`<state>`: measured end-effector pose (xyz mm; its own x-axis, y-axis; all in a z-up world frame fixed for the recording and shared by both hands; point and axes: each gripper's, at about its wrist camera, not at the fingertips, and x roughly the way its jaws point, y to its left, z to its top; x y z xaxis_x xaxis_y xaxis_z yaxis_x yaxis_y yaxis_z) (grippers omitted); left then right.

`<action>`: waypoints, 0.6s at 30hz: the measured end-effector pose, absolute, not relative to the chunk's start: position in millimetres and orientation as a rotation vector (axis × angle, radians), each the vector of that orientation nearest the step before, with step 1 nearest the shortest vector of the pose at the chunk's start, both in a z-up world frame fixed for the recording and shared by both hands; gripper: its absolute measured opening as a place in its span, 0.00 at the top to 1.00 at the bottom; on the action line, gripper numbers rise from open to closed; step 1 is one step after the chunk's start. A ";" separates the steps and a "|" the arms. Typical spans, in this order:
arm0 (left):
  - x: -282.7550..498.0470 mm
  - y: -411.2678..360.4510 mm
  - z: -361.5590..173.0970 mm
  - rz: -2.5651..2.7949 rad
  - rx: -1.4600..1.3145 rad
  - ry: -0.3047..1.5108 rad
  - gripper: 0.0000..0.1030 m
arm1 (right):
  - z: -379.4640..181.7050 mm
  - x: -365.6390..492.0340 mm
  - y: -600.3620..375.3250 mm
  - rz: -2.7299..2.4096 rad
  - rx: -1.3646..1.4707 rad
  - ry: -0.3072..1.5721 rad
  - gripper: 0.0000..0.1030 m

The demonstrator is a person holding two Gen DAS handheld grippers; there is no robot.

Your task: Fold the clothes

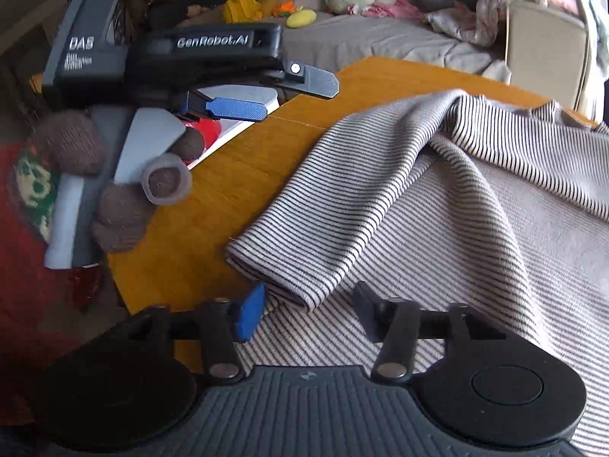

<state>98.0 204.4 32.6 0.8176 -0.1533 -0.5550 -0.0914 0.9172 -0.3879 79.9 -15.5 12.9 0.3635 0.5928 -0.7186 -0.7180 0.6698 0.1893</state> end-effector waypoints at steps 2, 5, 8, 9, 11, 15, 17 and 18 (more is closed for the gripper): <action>95.8 208.7 39.5 -0.014 -0.417 0.598 0.00 | 21.2 82.7 -10.4 0.849 -0.142 0.807 0.91; 92.9 217.8 47.1 0.022 -0.435 0.575 0.00 | 61.6 99.6 -12.9 0.813 -0.129 0.621 0.93; 93.6 222.7 48.8 0.036 -0.456 0.571 0.00 | 114.0 125.4 -34.5 0.726 -0.075 0.443 0.94; 94.8 222.2 48.2 0.035 -0.459 0.575 0.00 | 131.0 135.1 -44.9 0.691 -0.056 0.391 0.95; 100.7 213.3 44.8 0.011 -0.448 0.595 0.00 | 157.6 152.7 -66.8 0.621 -0.035 0.312 0.96; 113.8 188.6 37.8 -0.054 -0.409 0.637 0.00 | 180.4 188.2 -111.3 0.471 -0.034 0.261 0.96; 120.6 173.3 35.2 -0.089 -0.381 0.655 0.00 | 173.4 206.3 -138.6 0.414 -0.024 0.286 0.96; 124.2 165.4 34.0 -0.106 -0.366 0.665 0.00 | 168.2 215.6 -152.9 0.387 -0.018 0.303 0.96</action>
